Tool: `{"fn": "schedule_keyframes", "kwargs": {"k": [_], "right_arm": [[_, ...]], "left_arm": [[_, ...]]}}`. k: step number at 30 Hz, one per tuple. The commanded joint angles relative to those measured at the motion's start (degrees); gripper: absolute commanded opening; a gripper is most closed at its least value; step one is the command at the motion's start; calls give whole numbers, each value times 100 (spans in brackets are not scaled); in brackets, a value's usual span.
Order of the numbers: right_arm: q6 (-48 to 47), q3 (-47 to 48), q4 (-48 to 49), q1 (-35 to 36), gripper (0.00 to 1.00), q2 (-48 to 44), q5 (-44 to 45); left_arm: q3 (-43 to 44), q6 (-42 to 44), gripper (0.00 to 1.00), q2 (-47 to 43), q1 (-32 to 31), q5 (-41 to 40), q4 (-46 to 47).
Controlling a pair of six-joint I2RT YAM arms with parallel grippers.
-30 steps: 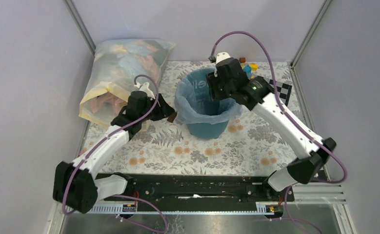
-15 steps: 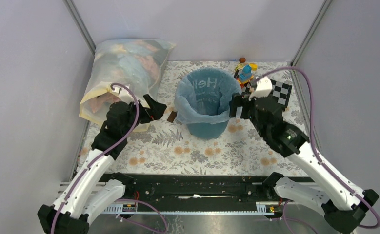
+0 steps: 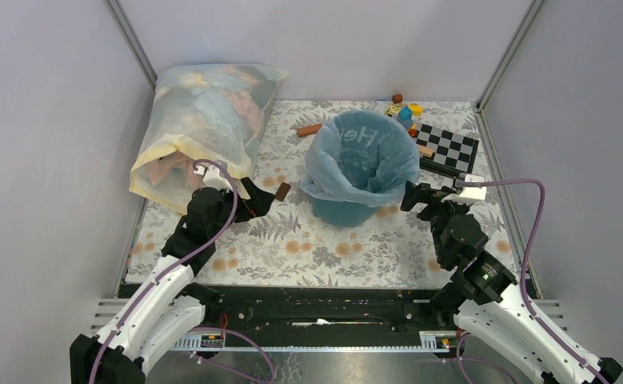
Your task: Put the trash bags into the trash bin
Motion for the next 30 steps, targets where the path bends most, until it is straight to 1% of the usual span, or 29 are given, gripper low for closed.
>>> {"fn": "schedule_keyframes", "kwargs": {"k": [1,3,5,7,9,12,15,18,20,22,25,27,30], "right_arm": [[-186,369,580,19,100,375,-473],[-284,1002,253,19,100,910,-610],[-194,1556,-280,24,100,1377,-678],[-100,1831,-518,18,100,1562,-603],[-141,1770,-410,18,100,1463,-453],[-367,1396,-6,18,100,1151,-104],[-463,1189,10,24,100,1201,474],[-245,952,-40,-1,100,1284,1287],[-102,722,72,-134,100,1149,1464],[46,479,229,-415,100,1003,1241],[245,213,252,-1084,100,1121,641],[220,-58,687,-1545,100,1350,177],[93,-606,1488,-2033,100,1660,-414]], "left_arm": [[60,-64,99,140,-13,-29,743],[160,-64,99,274,-19,-19,765],[257,-44,99,416,-17,-23,766],[329,21,99,523,-17,-61,774],[356,133,99,587,-14,-164,801],[338,356,99,642,-17,-302,827],[188,378,99,671,-19,-305,1121],[-11,401,99,695,-19,-415,1414],[-86,471,99,744,-19,-505,1538],[-96,573,99,814,-23,-558,1619],[-8,699,99,930,-19,-678,1625],[86,704,99,942,-19,-764,1538],[135,770,99,949,-19,-755,1604]]}}
